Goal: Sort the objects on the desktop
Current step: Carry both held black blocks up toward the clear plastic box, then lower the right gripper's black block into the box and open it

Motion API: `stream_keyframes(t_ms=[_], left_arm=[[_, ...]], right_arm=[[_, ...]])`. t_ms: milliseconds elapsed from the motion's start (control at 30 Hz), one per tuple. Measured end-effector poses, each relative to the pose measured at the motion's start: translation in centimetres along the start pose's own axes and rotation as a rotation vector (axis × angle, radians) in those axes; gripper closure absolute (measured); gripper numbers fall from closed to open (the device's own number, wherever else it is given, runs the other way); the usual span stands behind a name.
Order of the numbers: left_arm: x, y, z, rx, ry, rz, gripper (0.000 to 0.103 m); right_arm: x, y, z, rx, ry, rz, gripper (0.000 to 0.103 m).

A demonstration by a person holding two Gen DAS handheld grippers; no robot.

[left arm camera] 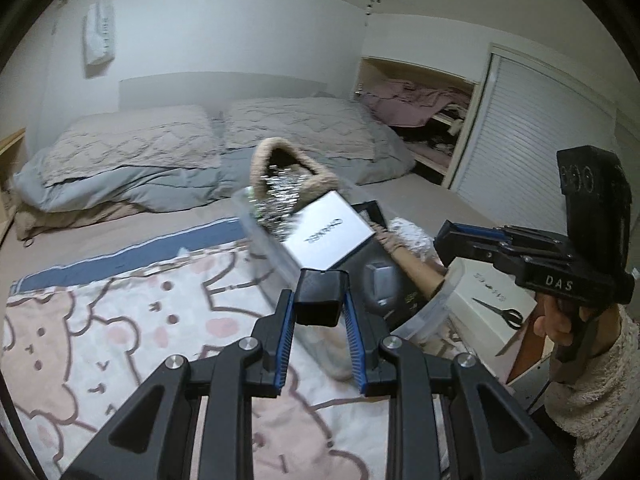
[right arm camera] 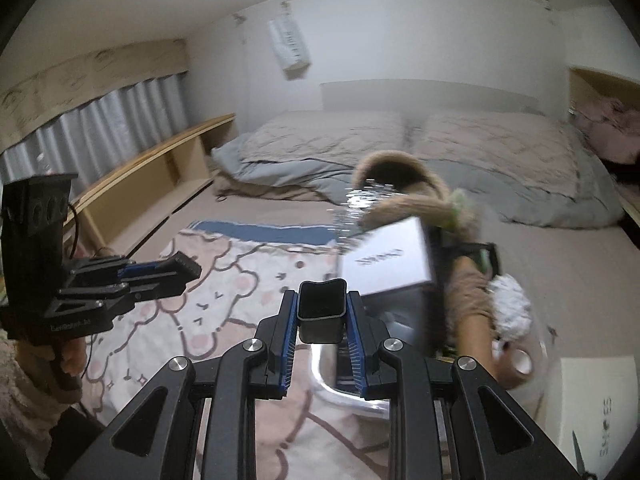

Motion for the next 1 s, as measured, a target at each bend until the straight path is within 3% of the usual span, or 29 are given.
stream_keyframes(t_ms=[367, 700, 1000], left_arm=[[2.4, 4.5, 3.9, -0.096, 0.021, 0.037, 0.078], [3.1, 6.5, 7.0, -0.152, 0.012, 0.040, 0.078], [2.8, 7.6, 8.7, -0.174, -0.011, 0.053, 0.078]], right_arm=[[1.1, 6.8, -0.4, -0.024, 0.017, 0.159, 0.079], [-1.7, 11.5, 3.2, -0.067, -0.125, 0.259, 0.079], [-3.6, 11.9, 4.9, -0.052, -0.235, 0.271, 0.079]])
Point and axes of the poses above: each gripper's, at about its wrist camera, not at the fingertips, and z roughly the way its jaws point, y to its right, x to its top, the point moved 10 cm from there along z, roughly the way its jaws point, and after that the axes turned 14 degrees about z, right-handed, at the moved point
